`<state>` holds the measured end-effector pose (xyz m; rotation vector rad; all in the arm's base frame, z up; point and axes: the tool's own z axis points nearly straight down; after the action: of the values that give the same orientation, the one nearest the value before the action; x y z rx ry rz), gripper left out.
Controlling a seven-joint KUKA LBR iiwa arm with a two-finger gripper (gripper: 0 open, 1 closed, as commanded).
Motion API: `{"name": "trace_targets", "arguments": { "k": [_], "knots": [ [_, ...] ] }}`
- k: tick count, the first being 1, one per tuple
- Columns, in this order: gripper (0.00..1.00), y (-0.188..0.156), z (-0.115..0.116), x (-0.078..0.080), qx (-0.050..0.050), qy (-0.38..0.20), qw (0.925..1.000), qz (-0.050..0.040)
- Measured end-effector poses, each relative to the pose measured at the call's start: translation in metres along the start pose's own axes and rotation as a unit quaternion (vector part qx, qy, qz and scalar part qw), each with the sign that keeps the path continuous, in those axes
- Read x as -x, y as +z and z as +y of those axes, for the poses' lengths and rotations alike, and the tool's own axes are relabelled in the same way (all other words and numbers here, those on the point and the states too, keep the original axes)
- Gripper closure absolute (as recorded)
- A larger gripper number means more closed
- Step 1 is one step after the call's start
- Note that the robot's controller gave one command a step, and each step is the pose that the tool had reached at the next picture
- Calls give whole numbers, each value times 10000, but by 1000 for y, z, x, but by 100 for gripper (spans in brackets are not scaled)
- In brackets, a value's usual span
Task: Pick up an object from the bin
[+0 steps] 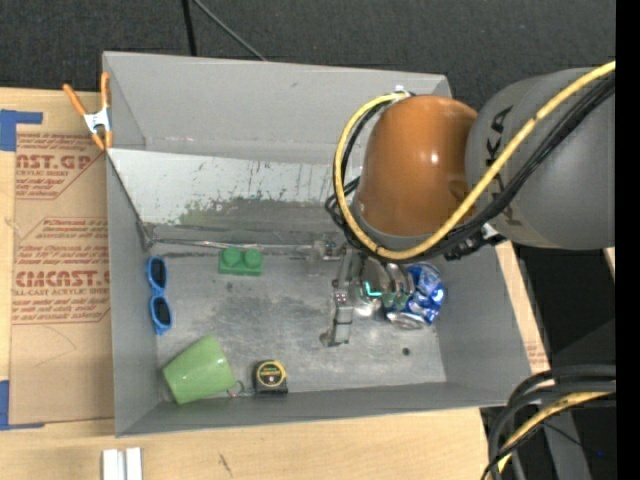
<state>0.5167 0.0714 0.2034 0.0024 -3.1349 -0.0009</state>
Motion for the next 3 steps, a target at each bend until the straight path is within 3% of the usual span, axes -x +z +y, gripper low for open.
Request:
{"name": "trace_targets", "arguments": {
  "k": [1, 2, 3],
  "knots": [
    [0, 136, 84, -17, -9, -2486, 9686, -7],
    [0, 103, 177, -24, 0, -4082, 9129, -48],
    [0, 94, 175, -33, -11, -4404, 8978, -34]
  ]
}}
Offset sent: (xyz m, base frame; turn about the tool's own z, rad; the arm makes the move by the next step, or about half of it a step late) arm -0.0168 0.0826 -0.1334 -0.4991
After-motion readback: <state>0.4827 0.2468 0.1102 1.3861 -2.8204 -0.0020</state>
